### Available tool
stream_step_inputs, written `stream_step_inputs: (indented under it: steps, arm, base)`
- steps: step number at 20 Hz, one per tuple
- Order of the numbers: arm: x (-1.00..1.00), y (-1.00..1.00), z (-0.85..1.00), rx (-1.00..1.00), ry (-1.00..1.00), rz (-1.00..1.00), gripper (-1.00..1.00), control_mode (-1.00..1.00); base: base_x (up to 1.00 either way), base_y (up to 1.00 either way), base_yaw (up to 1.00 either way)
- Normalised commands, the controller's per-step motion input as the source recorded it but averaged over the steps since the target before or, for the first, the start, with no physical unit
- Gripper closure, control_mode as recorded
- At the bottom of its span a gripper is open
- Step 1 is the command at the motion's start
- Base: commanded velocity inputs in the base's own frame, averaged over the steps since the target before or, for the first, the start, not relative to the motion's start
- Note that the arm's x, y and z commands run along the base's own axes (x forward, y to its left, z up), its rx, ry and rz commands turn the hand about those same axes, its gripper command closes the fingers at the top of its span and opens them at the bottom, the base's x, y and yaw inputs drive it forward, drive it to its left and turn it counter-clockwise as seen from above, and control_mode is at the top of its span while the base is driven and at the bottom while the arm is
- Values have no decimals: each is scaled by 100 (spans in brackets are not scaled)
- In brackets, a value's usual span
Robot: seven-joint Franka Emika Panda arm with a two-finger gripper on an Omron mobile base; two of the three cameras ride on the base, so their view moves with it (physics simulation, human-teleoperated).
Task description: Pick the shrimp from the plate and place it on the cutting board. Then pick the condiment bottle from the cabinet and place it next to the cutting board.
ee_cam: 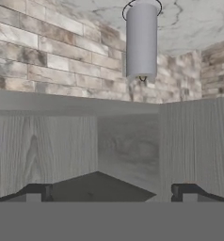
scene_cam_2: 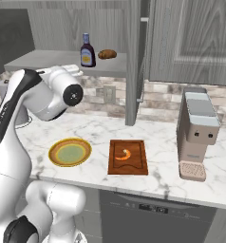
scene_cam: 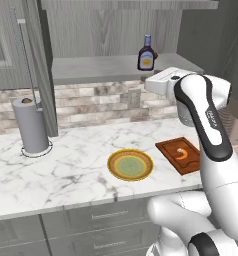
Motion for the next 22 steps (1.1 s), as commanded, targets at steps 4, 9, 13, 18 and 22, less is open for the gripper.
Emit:
stream_step_inputs:
  steps: [4, 9, 13, 18, 22]
  arm:
    - [13, 0, 0, 0, 0, -1, -100, -100]
    - [15, -1, 0, 0, 0, -3, -100, -100]
    - [15, -2, 0, 0, -1, -5, -100, -100]
    - [13, -5, 0, 0, -1, -5, -100, -100]
    - [12, -4, 4, 0, -4, -5, -100, -100]
  base:
    - [0, 0, 0]
    - [0, 0, 0]
    - [0, 0, 0]
    - [0, 0, 0]
    - [0, 0, 0]
